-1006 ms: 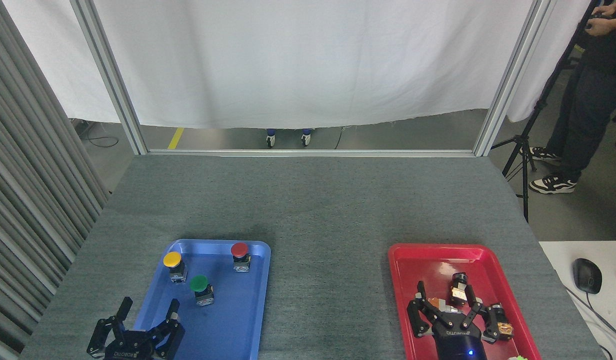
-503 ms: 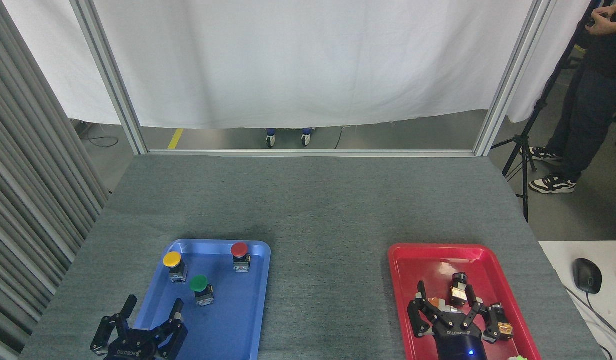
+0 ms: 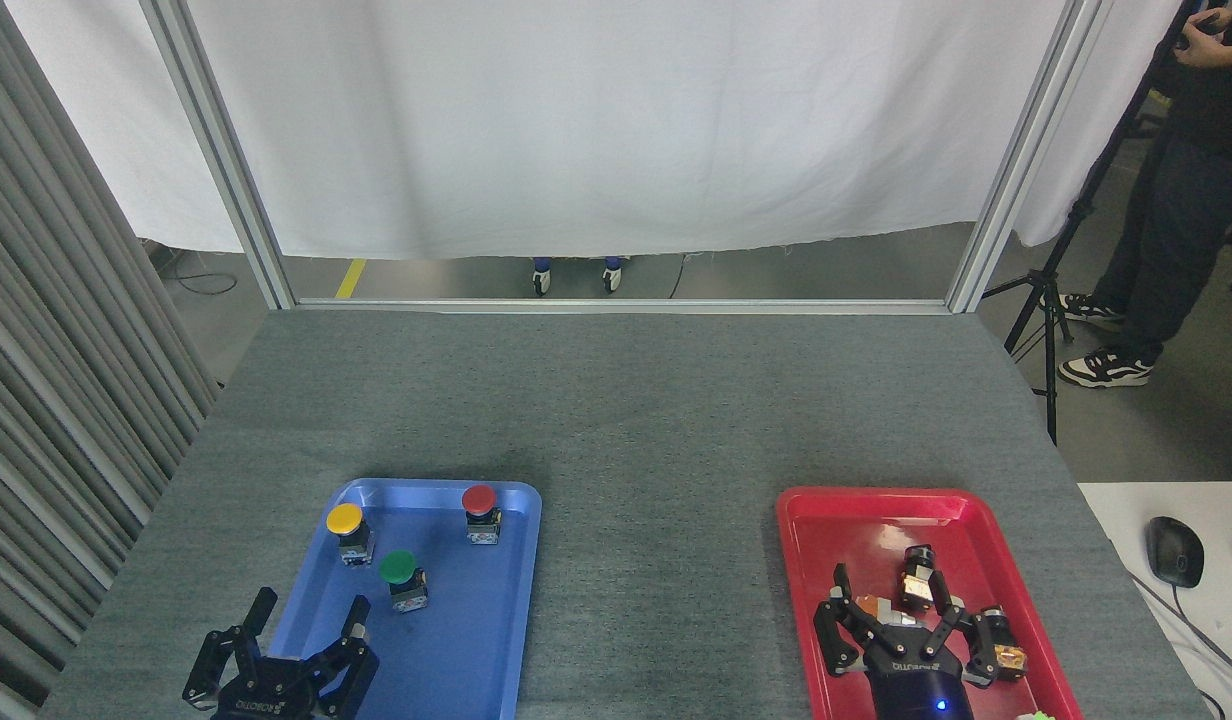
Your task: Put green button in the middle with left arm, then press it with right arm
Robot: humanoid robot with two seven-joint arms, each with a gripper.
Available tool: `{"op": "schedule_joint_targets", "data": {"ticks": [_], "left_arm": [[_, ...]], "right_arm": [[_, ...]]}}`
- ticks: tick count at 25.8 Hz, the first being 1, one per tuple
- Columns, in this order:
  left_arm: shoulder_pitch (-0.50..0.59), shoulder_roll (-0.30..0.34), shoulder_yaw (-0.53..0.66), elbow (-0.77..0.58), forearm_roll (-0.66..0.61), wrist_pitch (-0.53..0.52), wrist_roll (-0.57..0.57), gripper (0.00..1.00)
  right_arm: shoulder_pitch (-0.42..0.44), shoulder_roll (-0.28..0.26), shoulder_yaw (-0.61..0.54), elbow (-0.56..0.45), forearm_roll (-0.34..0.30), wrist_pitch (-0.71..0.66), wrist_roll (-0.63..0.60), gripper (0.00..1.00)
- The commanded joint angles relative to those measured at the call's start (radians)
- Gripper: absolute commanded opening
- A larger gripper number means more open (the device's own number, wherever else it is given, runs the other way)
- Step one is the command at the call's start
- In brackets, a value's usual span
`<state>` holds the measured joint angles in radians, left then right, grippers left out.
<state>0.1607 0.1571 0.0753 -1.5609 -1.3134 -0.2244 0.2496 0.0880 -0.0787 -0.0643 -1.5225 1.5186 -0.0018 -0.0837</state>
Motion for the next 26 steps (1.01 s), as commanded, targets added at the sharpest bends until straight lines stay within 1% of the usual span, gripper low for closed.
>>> {"op": "schedule_joint_targets", "data": {"ticks": [1, 5, 26], "left_arm": [[-0.001, 0.002, 0.000, -0.004, 0.000, 0.000, 0.000, 0.99], [0.000, 0.004, 0.000, -0.021, 0.000, -0.001, -0.001, 0.99], [0.000, 0.009, 0.000, -0.016, 0.003, -0.001, -0.009, 0.99]], "right_arm": [[-0.001, -0.001, -0.002, 0.001, 0.000, 0.000, 0.001, 1.00], [-0.001, -0.003, -0.002, -0.001, 0.000, 0.000, 0.001, 1.00], [0.001, -0.003, 0.001, -0.008, 0.002, 0.000, 0.001, 1.00]]}}
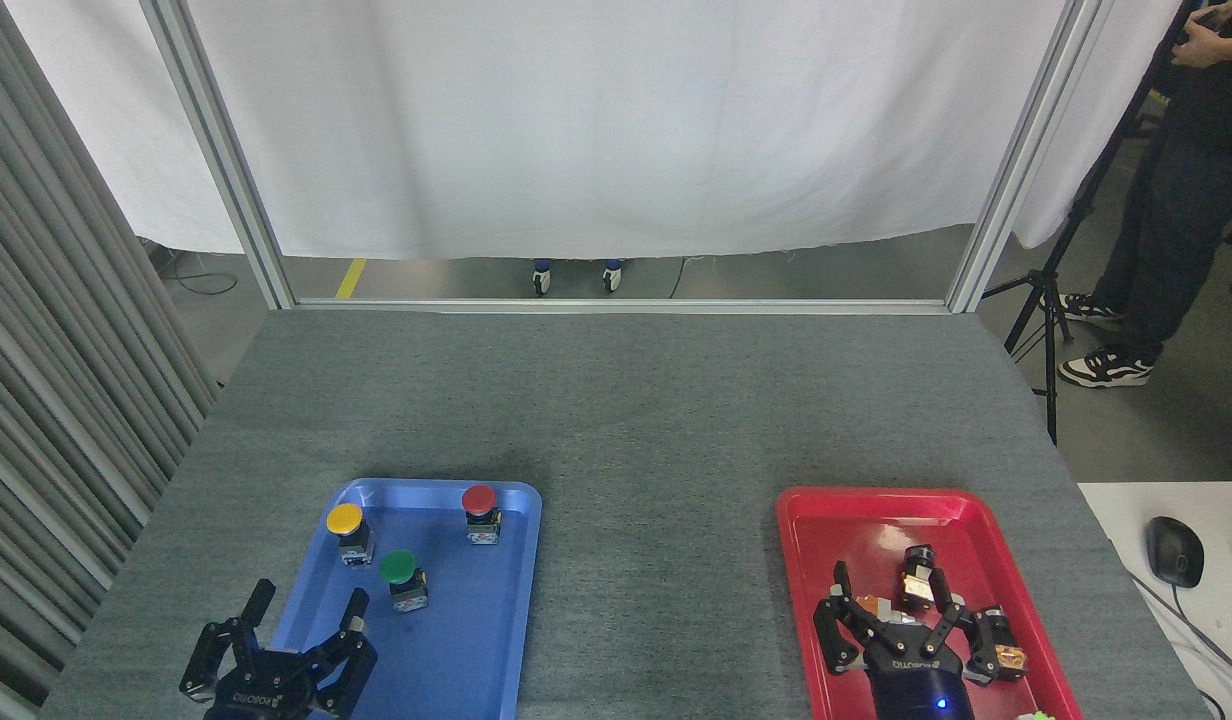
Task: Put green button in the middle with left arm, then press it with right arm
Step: 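Move the left gripper forward over the green button and close on it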
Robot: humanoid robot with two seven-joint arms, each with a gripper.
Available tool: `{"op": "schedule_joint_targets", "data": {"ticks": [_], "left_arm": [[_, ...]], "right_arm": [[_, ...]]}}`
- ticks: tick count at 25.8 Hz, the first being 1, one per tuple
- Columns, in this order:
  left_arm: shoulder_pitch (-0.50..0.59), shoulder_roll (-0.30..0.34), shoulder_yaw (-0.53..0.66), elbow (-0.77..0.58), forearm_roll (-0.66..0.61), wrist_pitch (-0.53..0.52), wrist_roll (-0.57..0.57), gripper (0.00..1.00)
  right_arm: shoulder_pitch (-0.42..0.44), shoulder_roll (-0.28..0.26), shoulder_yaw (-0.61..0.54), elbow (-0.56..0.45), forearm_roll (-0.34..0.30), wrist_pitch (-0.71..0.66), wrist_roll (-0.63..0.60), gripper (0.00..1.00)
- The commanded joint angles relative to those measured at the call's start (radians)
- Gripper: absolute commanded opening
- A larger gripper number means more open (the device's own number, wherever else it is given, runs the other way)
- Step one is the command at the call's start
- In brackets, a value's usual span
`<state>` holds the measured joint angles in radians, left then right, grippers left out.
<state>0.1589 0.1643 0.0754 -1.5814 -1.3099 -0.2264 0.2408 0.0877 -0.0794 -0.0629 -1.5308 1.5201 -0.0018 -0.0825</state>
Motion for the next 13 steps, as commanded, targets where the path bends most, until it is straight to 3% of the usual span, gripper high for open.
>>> {"op": "schedule_joint_targets", "data": {"ticks": [1, 9, 13], "left_arm": [[0.001, 0.001, 0.000, 0.006, 0.000, -0.001, 0.000, 0.99], [-0.025, -0.009, -0.054, 0.070, -0.017, 0.010, -0.003, 0.98], [-0.084, -0.037, -0.112, 0.172, -0.046, 0.091, -0.003, 0.98]], "right_arm": [[0.001, -0.002, 0.000, 0.000, 0.000, 0.000, 0.000, 1.00], [0.001, 0.000, 0.000, 0.000, 0.000, 0.000, 0.000, 1.00], [0.003, 0.000, 0.000, 0.000, 0.000, 0.000, 0.000, 1.00]]}}
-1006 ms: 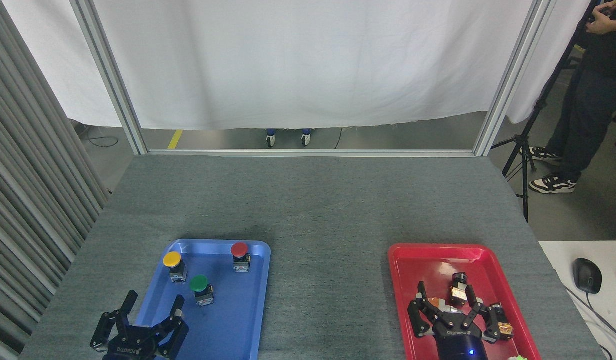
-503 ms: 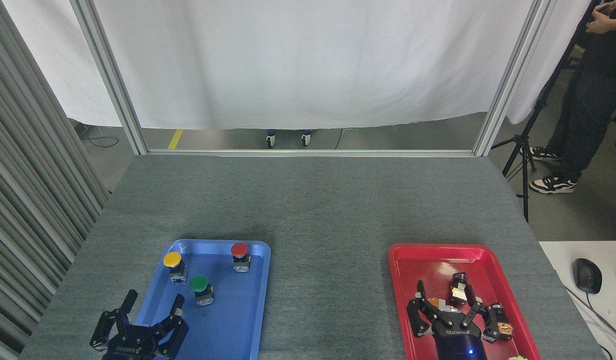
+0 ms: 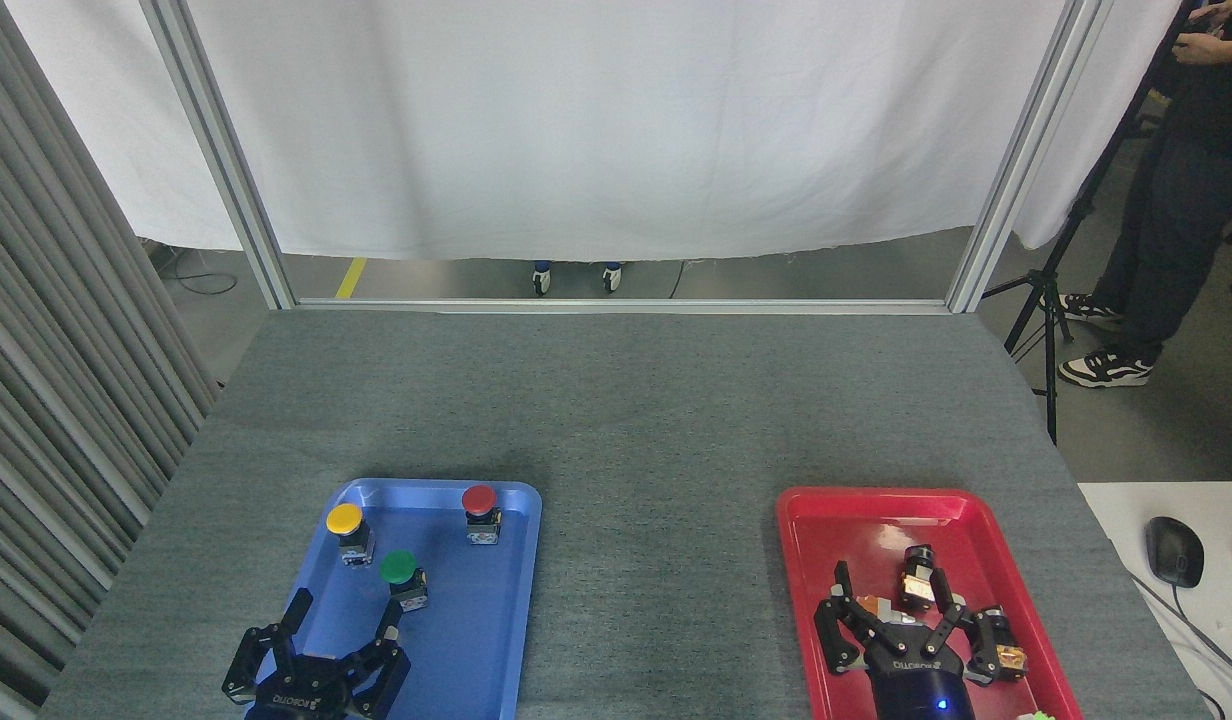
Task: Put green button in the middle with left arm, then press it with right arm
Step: 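Move the left gripper forward over the green button and close on it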
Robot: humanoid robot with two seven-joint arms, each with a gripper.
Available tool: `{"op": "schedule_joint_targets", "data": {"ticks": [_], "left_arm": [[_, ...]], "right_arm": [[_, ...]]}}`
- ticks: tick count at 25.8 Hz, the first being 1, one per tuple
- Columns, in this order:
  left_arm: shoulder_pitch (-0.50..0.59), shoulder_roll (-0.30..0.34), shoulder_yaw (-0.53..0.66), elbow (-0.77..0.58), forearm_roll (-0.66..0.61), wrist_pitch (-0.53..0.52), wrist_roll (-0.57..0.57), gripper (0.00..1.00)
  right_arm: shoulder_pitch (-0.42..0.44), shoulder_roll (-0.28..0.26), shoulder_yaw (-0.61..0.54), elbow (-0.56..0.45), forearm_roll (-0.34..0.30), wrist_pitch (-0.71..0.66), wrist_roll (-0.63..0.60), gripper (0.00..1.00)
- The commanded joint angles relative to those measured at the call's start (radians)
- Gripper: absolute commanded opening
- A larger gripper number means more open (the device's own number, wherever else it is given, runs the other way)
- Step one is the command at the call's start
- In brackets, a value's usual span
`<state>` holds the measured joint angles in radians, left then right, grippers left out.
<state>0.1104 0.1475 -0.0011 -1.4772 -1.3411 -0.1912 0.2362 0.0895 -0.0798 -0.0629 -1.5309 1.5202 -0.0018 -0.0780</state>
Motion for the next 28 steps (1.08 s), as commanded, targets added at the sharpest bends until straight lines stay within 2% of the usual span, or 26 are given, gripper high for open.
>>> {"op": "schedule_joint_targets", "data": {"ticks": [1, 7, 14, 25, 28], "left_arm": [[-0.046, -0.040, -0.036, 0.087, -0.016, 0.079, 0.002, 0.98], [-0.092, -0.118, -0.053, 0.172, -0.018, 0.111, 0.012, 0.98], [-0.158, -0.120, -0.131, 0.244, -0.069, 0.202, 0.015, 0.96], [-0.224, -0.117, -0.131, 0.337, -0.079, 0.318, 0.015, 0.96], [-0.255, -0.120, -0.131, 0.393, -0.078, 0.329, 0.015, 0.90]], "right_arm": [[0.002, 0.000, 0.000, 0.000, 0.000, 0.000, -0.005, 1.00], [0.004, 0.000, -0.002, -0.005, 0.000, 0.000, -0.005, 1.00], [0.006, -0.001, -0.002, -0.005, 0.000, 0.000, -0.005, 1.00], [0.006, -0.001, -0.002, -0.005, 0.000, 0.000, -0.005, 1.00], [0.006, -0.001, -0.002, -0.005, 0.000, 0.000, -0.005, 1.00]]}}
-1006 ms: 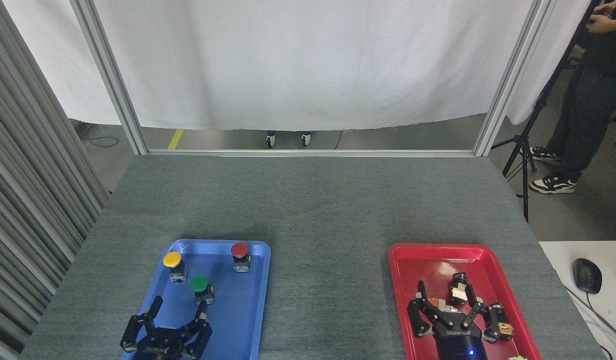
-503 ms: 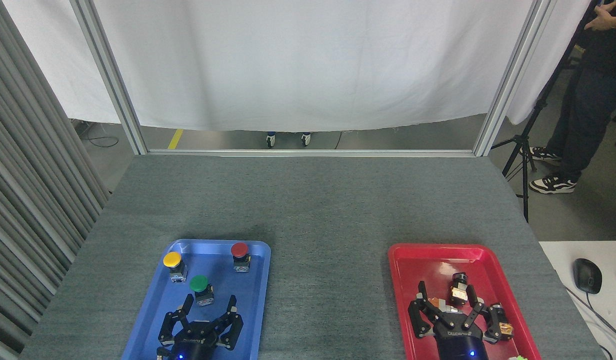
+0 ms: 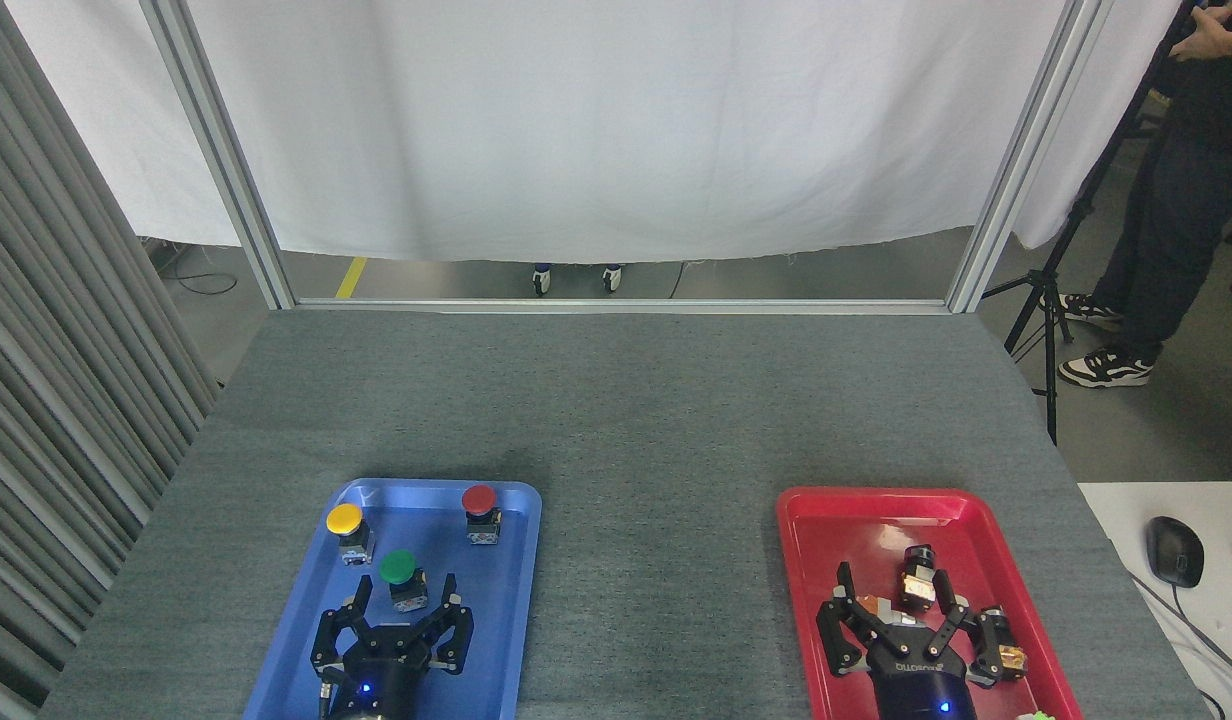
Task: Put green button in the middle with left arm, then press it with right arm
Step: 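Move the left gripper forward over the green button and close on it, then carry the green button out of the blue tray toward the table middle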
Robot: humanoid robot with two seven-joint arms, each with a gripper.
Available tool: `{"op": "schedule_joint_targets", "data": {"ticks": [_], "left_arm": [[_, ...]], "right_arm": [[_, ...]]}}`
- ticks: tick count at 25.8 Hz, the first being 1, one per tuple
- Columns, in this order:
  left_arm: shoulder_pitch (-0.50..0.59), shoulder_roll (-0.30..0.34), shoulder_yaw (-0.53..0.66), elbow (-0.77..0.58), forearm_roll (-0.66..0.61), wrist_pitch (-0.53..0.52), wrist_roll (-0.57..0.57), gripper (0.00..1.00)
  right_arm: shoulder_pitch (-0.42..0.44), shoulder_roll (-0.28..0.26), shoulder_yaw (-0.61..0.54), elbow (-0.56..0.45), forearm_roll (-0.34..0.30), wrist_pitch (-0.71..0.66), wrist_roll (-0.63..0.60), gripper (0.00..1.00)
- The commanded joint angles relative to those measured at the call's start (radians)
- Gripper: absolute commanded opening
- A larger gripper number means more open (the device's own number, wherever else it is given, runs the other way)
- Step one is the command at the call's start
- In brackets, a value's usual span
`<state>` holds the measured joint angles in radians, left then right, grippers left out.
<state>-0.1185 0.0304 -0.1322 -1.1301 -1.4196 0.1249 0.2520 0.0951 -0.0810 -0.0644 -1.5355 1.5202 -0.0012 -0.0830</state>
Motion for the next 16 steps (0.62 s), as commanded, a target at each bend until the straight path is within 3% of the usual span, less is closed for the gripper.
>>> {"op": "schedule_joint_targets", "data": {"ticks": [1, 4, 13, 16], "left_arm": [[-0.038, -0.003, -0.001, 0.067, 0.001, 0.013, 0.000, 0.86], [-0.053, -0.004, -0.001, 0.102, 0.001, 0.015, 0.007, 0.76], [-0.044, 0.003, -0.001, 0.096, 0.004, 0.039, 0.023, 0.23], [-0.039, 0.010, -0.004, 0.093, 0.001, 0.007, 0.023, 0.11]], "right_arm": [[0.000, 0.000, 0.000, 0.000, 0.000, 0.000, 0.000, 1.00], [0.000, 0.000, 0.000, 0.000, 0.000, 0.000, 0.000, 1.00], [0.000, 0.001, 0.000, 0.000, 0.000, 0.000, 0.000, 1.00], [0.000, 0.001, 0.000, 0.000, 0.000, 0.000, 0.000, 1.00]]}}
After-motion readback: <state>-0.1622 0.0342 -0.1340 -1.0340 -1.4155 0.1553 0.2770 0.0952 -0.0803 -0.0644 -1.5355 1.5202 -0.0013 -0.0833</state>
